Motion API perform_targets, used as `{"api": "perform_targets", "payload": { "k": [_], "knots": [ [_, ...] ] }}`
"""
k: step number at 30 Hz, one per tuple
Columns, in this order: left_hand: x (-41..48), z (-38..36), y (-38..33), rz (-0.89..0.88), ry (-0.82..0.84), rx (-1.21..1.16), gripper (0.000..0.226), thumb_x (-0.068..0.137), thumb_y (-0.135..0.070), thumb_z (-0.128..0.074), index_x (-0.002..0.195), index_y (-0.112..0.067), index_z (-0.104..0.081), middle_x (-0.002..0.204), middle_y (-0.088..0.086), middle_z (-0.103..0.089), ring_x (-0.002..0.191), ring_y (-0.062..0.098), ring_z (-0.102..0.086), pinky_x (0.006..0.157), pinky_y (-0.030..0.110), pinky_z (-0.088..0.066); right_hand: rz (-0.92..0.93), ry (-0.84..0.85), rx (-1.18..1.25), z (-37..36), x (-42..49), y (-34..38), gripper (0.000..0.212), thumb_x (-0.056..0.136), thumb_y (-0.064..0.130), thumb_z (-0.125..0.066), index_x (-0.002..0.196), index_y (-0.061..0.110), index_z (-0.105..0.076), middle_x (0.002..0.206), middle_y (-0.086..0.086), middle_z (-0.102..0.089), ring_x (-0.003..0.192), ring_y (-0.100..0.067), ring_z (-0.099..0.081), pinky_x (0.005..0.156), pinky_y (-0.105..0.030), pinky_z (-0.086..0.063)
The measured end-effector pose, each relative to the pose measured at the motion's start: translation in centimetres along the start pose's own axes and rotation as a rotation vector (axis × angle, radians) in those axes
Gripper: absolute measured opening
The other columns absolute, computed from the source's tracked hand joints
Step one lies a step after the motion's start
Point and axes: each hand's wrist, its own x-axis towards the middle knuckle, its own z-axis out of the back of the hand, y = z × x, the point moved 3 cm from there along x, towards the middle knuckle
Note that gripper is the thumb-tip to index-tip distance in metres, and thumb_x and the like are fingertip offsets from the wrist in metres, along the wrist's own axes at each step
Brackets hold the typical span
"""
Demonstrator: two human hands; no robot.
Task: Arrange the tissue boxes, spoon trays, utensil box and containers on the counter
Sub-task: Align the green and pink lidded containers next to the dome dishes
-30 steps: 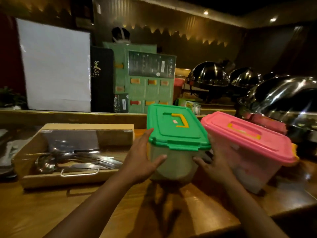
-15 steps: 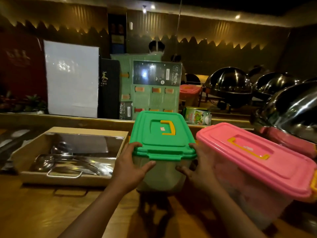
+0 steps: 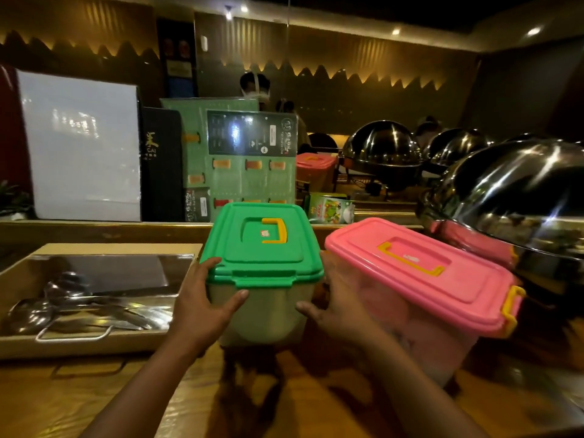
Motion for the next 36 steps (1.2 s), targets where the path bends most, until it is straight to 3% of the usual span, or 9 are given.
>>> {"api": "perform_targets", "payload": {
  "k": [3, 6, 9, 14, 18, 21, 26, 31, 36],
  "knots": [
    [-1.3, -0.3, -2.1, -0.108, -0.152, 0.174, 0.081, 0.072, -0.041, -0.085, 0.142, -0.03, -0.046, 0.155, 0.009, -0.035, 0.14, 0.033, -0.04, 0.101, 0.058, -0.05, 0.042, -0.036, -0.195, 4.6, -2.0, 1.3, 0.077, 0.081, 0.038, -0.077, 0.148, 0.035, -0.04, 0.145, 0.008, -0.051, 0.13, -0.012, -0.049, 0.106, -0.042, -0.046],
    [-3.0, -1.7, -6.1, -0.335, -0.192, 0.173, 0.067, 0.076, -0.03, -0.08, 0.136, -0.022, -0.052, 0.157, 0.014, -0.033, 0.146, 0.036, -0.033, 0.111, 0.055, -0.038, 0.134, -0.229, -0.289, 10.3, -4.4, 2.0, 0.047, 0.083, 0.025, -0.073, 0.129, 0.021, -0.062, 0.127, 0.002, -0.062, 0.113, -0.012, -0.059, 0.087, -0.036, -0.057],
    [-4.7, -4.8, -9.5, -0.475, -0.067, 0.076, 0.059, 0.077, -0.027, -0.073, 0.133, -0.017, -0.055, 0.154, 0.012, -0.038, 0.146, 0.029, -0.034, 0.113, 0.042, -0.034, 0.09, -0.398, -0.331, 14.7, -6.8, 0.5, 0.036, 0.084, 0.01, -0.074, 0.119, 0.017, -0.069, 0.12, 0.001, -0.067, 0.109, -0.013, -0.062, 0.085, -0.031, -0.056],
    [-7.1, -10.6, -12.9, -0.475, 0.161, -0.042, 0.063, 0.078, -0.029, -0.072, 0.137, -0.019, -0.052, 0.149, 0.007, -0.043, 0.136, 0.018, -0.043, 0.11, 0.01, -0.024, -0.188, -0.511, -0.336, 21.2, -10.6, -4.0, 0.031, 0.088, 0.011, -0.069, 0.117, 0.023, -0.069, 0.119, 0.003, -0.067, 0.103, -0.015, -0.062, 0.092, -0.039, -0.052],
    [-8.3, -14.9, -14.9, -0.409, 0.31, -0.058, 0.069, 0.078, -0.044, -0.068, 0.141, -0.027, -0.047, 0.146, -0.002, -0.042, 0.134, 0.01, -0.042, 0.107, 0.025, -0.038, -0.369, -0.559, -0.245, 24.8, -12.5, -7.7, 0.04, 0.085, 0.004, -0.061, 0.117, 0.026, -0.067, 0.11, 0.0, -0.066, 0.1, -0.023, -0.063, 0.091, -0.044, -0.052],
    [-9.2, -18.0, -16.6, -0.383, 0.356, -0.068, 0.072, 0.076, -0.051, -0.066, 0.14, -0.025, -0.046, 0.143, -0.003, -0.044, 0.134, 0.013, -0.044, 0.11, 0.035, -0.041, -0.395, -0.465, -0.084, 26.2, -12.8, -10.2, 0.05, 0.086, 0.0, -0.06, 0.113, 0.043, -0.06, 0.114, 0.004, -0.064, 0.112, -0.022, -0.059, 0.096, -0.046, -0.05],
    [-11.8, -23.7, -20.1, -0.316, 0.375, 0.003, 0.084, 0.071, -0.071, -0.058, 0.144, -0.038, -0.033, 0.155, 0.002, -0.025, 0.143, 0.021, -0.032, 0.113, 0.044, -0.037, -0.348, -0.155, 0.083, 28.7, -12.8, -14.3, 0.061, 0.081, 0.04, -0.075, 0.133, 0.057, -0.047, 0.141, 0.021, -0.046, 0.131, -0.009, -0.044, 0.112, -0.053, -0.037],
    [-13.8, -27.5, -24.1, -0.052, 0.342, 0.196, 0.116, 0.063, -0.088, -0.056, 0.156, -0.04, -0.004, 0.163, 0.009, 0.024, 0.154, 0.037, 0.005, 0.123, 0.05, -0.015, -0.24, 0.041, -0.129, 30.9, -10.5, -18.1, 0.086, 0.065, 0.077, -0.069, 0.142, 0.056, -0.04, 0.161, 0.017, -0.023, 0.145, -0.008, -0.027, 0.116, -0.045, -0.035],
    [-14.2, -29.7, -24.3, 0.045, 0.257, 0.292, 0.143, 0.05, -0.1, -0.048, 0.157, -0.028, 0.013, 0.156, 0.008, 0.043, 0.149, 0.032, 0.03, 0.125, 0.048, -0.004, -0.051, 0.056, -0.287, 31.4, -8.5, -19.6, 0.074, 0.069, 0.076, -0.067, 0.137, 0.053, -0.048, 0.16, 0.014, -0.025, 0.146, -0.015, -0.025, 0.113, -0.04, -0.031]
  ]
}}
